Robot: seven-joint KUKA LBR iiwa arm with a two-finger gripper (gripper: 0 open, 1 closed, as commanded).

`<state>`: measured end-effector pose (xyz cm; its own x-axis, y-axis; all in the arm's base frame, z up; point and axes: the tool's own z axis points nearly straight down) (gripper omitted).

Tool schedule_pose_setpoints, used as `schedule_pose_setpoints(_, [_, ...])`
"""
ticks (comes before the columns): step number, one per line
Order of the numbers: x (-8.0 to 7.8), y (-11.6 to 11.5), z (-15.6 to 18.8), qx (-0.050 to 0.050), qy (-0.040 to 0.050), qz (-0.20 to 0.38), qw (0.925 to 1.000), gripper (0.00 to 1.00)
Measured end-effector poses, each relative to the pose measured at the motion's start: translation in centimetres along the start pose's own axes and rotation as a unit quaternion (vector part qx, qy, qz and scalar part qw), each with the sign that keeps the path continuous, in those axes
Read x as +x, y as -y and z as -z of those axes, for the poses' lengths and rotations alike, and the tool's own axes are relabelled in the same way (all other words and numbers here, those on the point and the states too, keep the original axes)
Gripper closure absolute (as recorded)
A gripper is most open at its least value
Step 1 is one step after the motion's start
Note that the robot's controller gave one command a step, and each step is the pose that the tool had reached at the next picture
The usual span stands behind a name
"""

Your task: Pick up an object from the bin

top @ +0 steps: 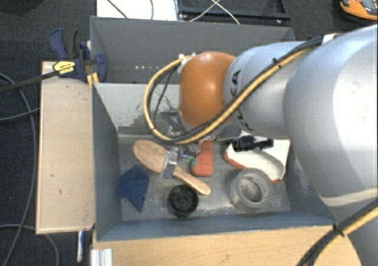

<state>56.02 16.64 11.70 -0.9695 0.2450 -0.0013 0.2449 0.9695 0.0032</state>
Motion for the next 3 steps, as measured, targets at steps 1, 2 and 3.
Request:
schedule_pose_setpoints(1, [-0.65,-1.21,-4.78,0.000,0.0000,0.065,0.9979,0.00])
schedule_pose_setpoints(2, [-0.81,-0.91,-4.70,0.000,0.0008,-0.072,0.9974,1.00])
schedule_pose_setpoints(3, [-0.81,-0.91,-4.70,0.000,0.0008,-0.072,0.9974,1.00])
